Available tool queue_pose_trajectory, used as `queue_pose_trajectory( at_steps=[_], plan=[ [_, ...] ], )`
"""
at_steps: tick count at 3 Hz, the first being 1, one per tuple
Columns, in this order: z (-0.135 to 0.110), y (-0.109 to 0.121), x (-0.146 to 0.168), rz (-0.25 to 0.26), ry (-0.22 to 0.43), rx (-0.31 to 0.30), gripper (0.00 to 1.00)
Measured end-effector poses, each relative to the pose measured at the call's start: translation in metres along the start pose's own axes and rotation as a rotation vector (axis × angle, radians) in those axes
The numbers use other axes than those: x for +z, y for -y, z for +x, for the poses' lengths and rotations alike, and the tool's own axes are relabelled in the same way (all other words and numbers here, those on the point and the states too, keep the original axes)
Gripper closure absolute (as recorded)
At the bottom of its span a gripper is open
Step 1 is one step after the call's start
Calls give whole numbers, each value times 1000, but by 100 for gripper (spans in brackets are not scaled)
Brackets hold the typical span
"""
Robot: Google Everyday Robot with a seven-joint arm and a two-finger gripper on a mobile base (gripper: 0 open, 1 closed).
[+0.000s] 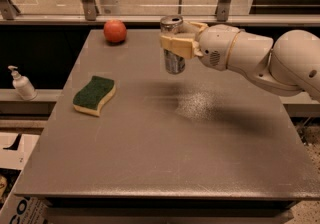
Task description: Place redbull can upright
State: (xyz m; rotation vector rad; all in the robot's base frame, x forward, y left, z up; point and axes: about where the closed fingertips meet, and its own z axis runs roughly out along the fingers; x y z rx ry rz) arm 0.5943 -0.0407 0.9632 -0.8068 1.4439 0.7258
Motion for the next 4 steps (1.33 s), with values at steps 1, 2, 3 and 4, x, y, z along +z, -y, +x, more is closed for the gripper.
queue_pose_trajectory(
  at_steps=[1, 2, 3, 4],
  plan=[
    [3, -1, 0, -11, 25, -32, 100],
    [10, 2, -6, -26, 60, -70, 100],
    [19, 5, -11, -41, 80, -102, 100],
    [30, 8, -17, -50, 74, -121, 100]
  ],
)
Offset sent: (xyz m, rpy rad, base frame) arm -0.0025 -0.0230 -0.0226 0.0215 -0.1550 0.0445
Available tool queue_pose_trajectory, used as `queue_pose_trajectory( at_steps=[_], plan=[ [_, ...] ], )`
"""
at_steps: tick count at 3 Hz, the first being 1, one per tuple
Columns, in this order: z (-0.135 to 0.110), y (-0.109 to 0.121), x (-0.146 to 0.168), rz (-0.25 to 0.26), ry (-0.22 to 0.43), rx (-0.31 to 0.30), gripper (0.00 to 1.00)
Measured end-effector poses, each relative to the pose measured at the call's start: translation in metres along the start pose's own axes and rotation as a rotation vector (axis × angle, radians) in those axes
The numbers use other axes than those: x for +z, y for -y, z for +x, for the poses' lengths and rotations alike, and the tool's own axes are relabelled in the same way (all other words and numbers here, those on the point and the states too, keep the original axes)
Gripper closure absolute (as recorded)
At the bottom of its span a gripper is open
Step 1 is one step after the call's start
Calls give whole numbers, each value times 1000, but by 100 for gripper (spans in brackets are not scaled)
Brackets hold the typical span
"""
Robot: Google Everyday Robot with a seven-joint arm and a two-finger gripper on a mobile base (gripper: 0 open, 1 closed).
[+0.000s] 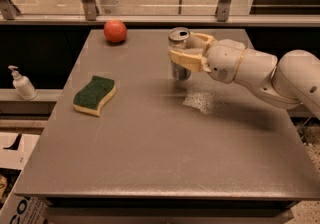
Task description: Place redbull can upright
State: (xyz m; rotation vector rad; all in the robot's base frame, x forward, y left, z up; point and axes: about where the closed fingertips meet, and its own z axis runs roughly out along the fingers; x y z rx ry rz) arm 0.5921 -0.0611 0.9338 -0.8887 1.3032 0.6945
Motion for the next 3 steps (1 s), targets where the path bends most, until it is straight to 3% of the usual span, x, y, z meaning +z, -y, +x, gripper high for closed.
queue_pose_trajectory(
  at_steps=[3],
  plan=[
    [34, -2, -14, -9, -44, 14, 100]
  ],
)
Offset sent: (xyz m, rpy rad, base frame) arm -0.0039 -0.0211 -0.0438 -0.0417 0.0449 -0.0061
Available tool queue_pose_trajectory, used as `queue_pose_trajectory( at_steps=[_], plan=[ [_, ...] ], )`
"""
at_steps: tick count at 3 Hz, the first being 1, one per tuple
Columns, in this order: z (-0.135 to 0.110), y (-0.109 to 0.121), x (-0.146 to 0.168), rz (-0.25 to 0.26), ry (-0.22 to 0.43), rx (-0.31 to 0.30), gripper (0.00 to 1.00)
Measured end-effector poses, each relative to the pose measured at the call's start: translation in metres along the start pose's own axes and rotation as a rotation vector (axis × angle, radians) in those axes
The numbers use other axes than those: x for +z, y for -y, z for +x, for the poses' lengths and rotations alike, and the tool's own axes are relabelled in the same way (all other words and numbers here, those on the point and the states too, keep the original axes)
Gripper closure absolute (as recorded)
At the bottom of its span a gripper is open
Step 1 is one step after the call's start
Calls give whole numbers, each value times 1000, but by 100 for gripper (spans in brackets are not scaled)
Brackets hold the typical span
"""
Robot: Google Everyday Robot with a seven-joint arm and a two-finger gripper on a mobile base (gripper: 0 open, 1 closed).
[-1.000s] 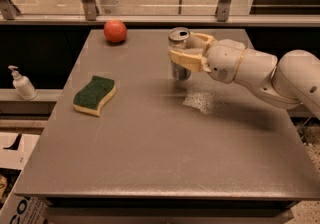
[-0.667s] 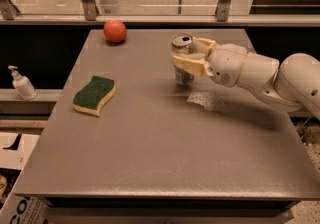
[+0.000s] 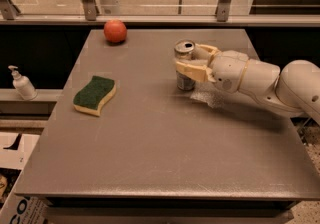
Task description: Place redbull can upright
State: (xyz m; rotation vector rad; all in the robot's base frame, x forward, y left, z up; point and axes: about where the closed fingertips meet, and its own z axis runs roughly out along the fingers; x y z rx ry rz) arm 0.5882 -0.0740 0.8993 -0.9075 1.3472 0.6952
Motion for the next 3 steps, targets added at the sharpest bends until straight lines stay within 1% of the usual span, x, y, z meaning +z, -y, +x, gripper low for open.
queue_pose_trajectory(
  at_steps=[1, 2, 3],
  plan=[
    [3, -1, -2, 0, -3, 7, 84],
    [2, -1, -2, 0, -3, 8, 0],
    [7, -4, -7, 14, -2, 20, 0]
  ],
)
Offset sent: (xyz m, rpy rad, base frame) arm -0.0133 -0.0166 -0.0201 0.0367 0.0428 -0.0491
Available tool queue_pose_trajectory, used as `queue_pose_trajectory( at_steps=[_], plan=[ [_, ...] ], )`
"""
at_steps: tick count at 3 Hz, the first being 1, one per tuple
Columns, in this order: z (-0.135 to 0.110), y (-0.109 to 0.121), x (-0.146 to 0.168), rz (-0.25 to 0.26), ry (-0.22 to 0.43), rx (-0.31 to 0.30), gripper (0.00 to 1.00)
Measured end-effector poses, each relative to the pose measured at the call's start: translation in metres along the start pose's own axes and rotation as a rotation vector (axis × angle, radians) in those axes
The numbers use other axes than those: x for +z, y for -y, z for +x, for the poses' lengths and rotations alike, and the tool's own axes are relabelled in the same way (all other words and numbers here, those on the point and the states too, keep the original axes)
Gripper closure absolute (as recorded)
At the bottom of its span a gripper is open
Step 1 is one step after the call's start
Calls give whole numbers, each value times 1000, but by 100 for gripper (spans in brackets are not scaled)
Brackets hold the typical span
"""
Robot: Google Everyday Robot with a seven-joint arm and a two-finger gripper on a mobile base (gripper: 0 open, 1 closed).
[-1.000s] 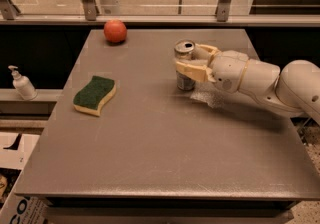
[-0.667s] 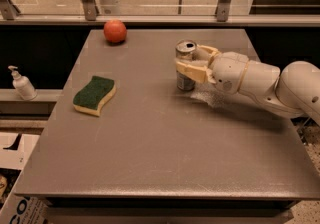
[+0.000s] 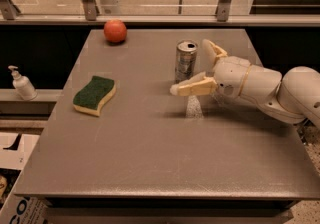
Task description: Place redbull can upright
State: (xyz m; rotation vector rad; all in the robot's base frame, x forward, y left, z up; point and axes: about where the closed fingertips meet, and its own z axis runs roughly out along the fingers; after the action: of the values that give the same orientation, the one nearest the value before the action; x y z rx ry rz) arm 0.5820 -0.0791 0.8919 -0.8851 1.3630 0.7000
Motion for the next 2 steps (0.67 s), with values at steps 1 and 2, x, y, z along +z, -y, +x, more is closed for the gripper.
queue_pose_trajectory(
  at_steps=[1, 2],
  plan=[
    [0, 0, 0, 0, 0, 0, 0],
    [-11, 12, -12, 13, -16, -32, 0]
  ],
)
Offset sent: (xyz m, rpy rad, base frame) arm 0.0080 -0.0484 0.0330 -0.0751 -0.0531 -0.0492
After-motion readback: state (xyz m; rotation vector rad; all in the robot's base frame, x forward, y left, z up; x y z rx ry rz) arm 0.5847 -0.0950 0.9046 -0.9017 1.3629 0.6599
